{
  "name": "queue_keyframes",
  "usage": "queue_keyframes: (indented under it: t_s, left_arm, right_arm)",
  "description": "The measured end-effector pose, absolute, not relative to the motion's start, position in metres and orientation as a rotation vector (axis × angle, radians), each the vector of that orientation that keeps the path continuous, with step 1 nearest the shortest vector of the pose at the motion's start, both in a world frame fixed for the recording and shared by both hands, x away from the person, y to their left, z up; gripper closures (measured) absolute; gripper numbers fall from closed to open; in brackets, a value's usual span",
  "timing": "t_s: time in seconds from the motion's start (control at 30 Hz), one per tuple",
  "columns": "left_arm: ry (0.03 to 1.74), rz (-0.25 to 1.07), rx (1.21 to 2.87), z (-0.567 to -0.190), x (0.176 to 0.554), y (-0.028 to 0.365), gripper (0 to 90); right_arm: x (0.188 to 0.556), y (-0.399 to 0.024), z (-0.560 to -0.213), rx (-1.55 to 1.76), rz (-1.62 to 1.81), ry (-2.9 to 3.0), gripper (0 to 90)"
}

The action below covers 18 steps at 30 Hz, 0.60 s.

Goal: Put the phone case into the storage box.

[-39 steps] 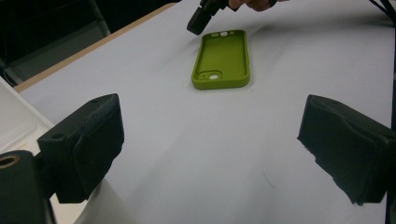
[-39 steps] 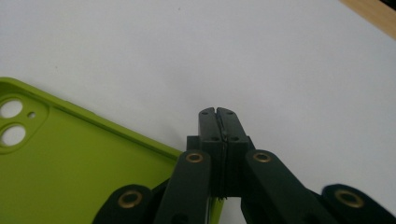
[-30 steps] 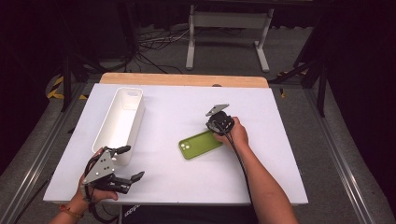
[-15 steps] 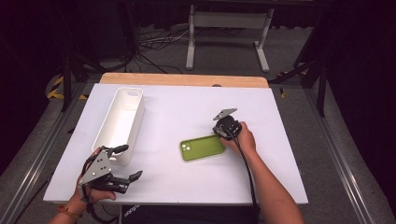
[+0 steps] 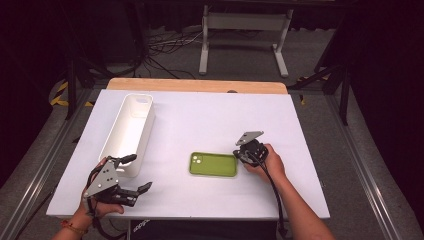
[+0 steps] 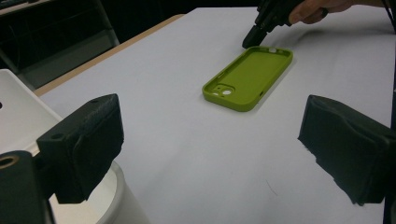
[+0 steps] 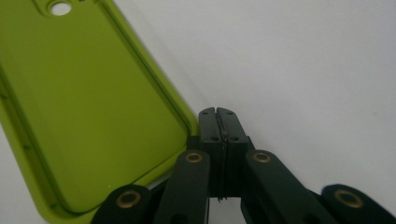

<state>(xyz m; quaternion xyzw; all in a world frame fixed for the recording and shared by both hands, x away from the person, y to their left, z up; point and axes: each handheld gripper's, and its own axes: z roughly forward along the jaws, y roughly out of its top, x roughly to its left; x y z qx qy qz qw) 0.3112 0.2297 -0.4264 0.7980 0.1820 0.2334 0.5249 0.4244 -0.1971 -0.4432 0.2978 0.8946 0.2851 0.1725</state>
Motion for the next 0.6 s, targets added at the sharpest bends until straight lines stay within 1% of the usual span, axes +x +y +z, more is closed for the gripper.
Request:
queue_keyframes:
  t_s: [0.6]
  left_arm:
    - [0.443, 0.558, 1.907, -0.426, 0.311, 0.231, 7.3]
  right_arm:
    - [0.38, -0.183, -0.443, 0.715, 0.83, 2.644, 90.0]
